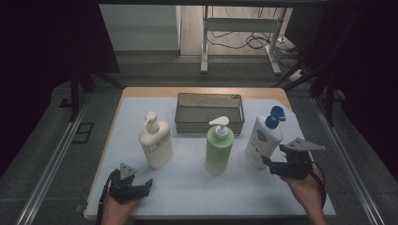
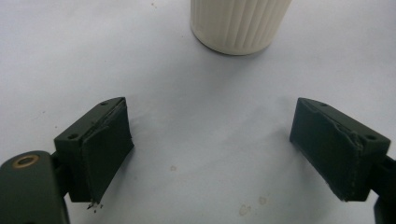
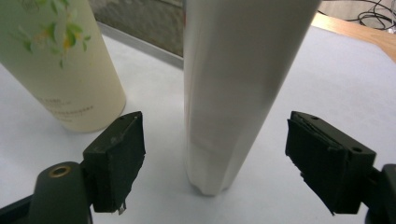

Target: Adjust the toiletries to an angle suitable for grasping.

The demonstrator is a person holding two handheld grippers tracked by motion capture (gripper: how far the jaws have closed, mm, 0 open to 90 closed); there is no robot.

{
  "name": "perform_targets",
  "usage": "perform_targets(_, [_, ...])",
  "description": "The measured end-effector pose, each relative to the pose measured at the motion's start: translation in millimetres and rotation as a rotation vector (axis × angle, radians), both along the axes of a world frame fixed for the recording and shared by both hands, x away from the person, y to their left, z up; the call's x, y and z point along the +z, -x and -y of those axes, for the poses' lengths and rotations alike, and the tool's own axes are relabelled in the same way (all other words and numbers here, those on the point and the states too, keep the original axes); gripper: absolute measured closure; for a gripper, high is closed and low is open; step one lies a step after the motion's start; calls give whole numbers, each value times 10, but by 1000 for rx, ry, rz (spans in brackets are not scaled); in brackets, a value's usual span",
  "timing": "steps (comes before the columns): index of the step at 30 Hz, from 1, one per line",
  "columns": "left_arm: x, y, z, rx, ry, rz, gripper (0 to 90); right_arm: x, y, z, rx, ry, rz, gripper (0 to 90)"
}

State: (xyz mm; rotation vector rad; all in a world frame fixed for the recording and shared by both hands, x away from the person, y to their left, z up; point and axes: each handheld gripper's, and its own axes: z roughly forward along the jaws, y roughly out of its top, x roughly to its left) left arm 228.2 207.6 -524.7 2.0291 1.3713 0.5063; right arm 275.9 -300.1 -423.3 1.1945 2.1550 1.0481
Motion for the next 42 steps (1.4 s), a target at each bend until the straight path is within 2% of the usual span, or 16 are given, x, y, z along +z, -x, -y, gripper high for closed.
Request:
perform_targets(13, [1, -1, -3, -2, -3, -2, 121, 115, -234, -113, -4, -19, 19, 189])
perform_targets(21, [1, -2, -5, -5, -5, 1, 121, 97, -370, -187, -22, -14, 17, 221])
perform_targets(32, [1, -1, -3, -2, -3, 0, 121, 65, -450, -267, -33, -3, 26, 291])
perform_targets(38, [1, -3, -5, -5, -5, 0, 121, 71, -451, -256, -47, 5, 38, 366])
perform_targets(42, [1, -3, -5, -5, -4, 0, 121, 62, -450, -229, -40, -16, 40, 377])
